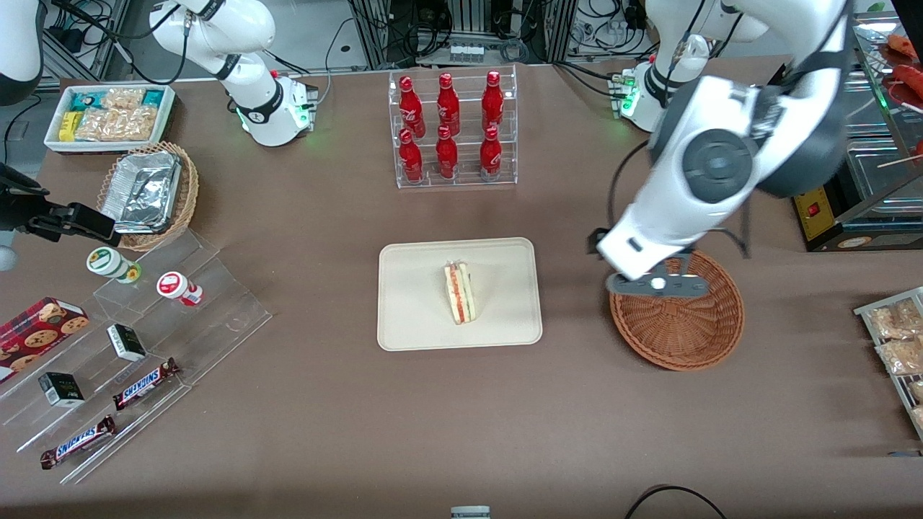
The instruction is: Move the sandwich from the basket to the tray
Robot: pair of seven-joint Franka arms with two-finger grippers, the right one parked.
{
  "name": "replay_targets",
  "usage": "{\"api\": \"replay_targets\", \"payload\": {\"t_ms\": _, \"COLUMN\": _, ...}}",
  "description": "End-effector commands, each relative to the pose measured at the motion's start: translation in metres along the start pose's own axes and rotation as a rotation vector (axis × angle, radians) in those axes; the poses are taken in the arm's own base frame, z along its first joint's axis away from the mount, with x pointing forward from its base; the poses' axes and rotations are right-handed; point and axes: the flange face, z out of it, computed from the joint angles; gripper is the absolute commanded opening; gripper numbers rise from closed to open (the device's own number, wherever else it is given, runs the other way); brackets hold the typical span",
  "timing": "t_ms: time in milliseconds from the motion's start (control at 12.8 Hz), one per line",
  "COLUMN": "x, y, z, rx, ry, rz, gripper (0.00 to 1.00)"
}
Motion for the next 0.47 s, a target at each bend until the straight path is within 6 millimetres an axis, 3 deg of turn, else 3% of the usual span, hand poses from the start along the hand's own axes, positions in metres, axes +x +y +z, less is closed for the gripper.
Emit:
{"api": "replay_targets", "payload": {"t_ms": 0, "x": -0.026, "y": -0.044, "z": -0.016, "rx": -0.006, "ry": -0.033, "rz": 0.052, "gripper": 1.0}}
{"api": "replay_targets", "payload": {"t_ms": 390, "x": -0.054, "y": -0.141, "z": -0.051, "rx": -0.033, "ry": -0.051, "rz": 0.027, "gripper": 1.0}}
